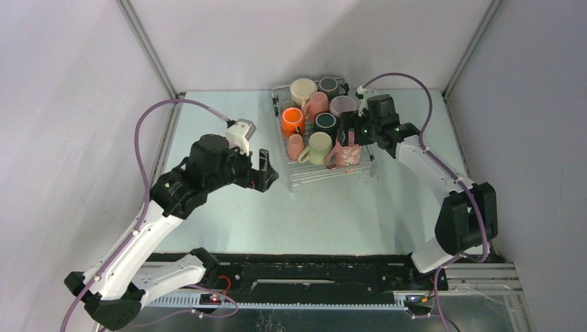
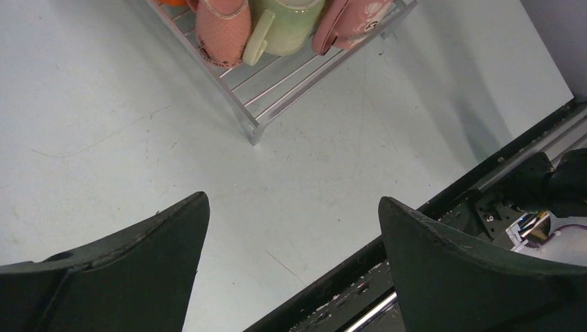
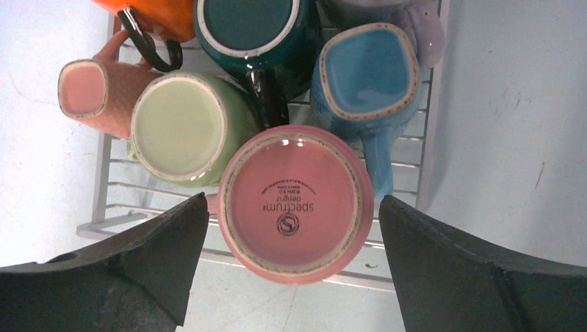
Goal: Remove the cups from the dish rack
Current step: Unload the cup from the dish rack.
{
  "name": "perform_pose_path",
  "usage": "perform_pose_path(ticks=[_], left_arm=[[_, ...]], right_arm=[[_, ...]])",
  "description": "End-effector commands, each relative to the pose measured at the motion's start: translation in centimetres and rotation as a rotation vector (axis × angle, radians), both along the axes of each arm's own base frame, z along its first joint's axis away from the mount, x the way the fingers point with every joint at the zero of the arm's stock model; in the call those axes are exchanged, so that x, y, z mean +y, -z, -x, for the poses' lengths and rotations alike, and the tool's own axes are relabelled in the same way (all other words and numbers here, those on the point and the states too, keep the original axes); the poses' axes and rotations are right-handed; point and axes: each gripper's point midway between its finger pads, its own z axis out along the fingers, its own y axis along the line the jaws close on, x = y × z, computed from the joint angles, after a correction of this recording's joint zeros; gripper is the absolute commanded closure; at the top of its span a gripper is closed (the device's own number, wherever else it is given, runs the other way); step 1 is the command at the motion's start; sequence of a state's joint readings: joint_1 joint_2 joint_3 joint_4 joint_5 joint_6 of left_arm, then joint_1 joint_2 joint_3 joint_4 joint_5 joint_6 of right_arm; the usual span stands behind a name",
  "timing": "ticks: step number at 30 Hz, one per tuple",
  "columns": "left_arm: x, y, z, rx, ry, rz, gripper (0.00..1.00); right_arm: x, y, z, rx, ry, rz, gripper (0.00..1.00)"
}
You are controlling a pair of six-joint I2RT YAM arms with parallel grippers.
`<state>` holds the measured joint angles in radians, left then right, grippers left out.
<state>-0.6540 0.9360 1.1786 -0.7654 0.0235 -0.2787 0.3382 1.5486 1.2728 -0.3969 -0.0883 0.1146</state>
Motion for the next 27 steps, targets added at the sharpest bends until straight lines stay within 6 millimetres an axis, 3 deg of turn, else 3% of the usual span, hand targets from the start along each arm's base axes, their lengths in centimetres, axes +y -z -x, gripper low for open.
perform_pose_path(ticks=[1,7,20,27], left_arm=[[-0.8,-1.6,-0.1,-0.045,0.046,0.03,0.0],[-1.1,-1.4,0.0,-0.033,0.061,0.033,0.0],[-1.8,-0.9,0.0,-0.009,0.089,0.035,0.0],[-2.4,-0.5,-0.7,0.0,0.089,0.038,0.0]], right_arm=[[0.2,-0.9,-1.1,0.005,0.043,-0.002,0.0],[-0.3,0.2,-1.7,0.058,0.109,0.062,0.0],[0.8,2.6,-1.3,0.144,0.118,0.154,0.0],[0.9,2.5,-1.1,0.156,0.124,0.158,0.0]])
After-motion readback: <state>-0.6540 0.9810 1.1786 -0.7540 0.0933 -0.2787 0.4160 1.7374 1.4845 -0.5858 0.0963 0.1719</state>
